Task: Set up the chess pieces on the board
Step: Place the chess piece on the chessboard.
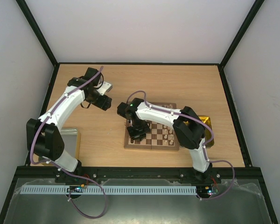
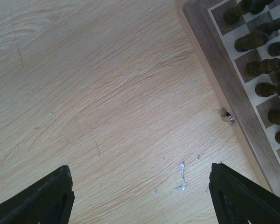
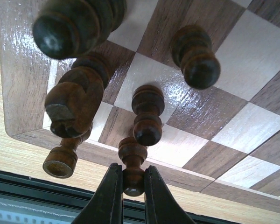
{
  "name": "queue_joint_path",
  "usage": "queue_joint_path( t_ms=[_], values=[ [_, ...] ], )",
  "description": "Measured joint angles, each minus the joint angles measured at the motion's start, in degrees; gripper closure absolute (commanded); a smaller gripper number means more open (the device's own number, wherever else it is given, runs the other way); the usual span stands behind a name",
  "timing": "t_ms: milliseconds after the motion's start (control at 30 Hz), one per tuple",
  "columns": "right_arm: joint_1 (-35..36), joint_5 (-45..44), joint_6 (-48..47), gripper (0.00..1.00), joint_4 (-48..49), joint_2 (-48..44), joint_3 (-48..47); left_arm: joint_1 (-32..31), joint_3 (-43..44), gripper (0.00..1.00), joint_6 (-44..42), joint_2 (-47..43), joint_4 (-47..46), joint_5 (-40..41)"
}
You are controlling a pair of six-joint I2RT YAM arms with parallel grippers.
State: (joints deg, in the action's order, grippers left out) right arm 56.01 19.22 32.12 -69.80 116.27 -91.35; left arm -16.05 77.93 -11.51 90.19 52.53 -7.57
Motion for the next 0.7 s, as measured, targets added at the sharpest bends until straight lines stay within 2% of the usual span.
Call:
queue_joint_path(
  t_ms=[233, 567, 600, 667, 700],
  values=[
    [0.28, 0.07, -0.07, 0.84, 0.04, 0.00, 0.02, 0.00, -0.07, 0.20, 0.00, -0.98, -0.11, -0.11],
    [0.28, 0.22, -0.04, 0.82, 0.44, 0.04, 0.02, 0.22, -1.16, 0.20, 0.00, -1.44, -0.44, -0.33],
    [0.28, 0.22, -0.04, 0.79, 0.46, 0.11, 0.02, 0.26, -1.16, 0.20, 0.00, -1.46, -0.44, -0.35],
    [0.28, 0.20, -0.09, 0.62, 0.44, 0.24, 0.00, 0.35, -1.16, 0.20, 0.00, -1.49, -0.44, -0.37],
    [0.28, 0.09, -0.31, 0.57, 0.44, 0.33, -0.07, 0.35, -1.16, 0.20, 0.00, -1.49, -0.44, -0.37]
  ],
)
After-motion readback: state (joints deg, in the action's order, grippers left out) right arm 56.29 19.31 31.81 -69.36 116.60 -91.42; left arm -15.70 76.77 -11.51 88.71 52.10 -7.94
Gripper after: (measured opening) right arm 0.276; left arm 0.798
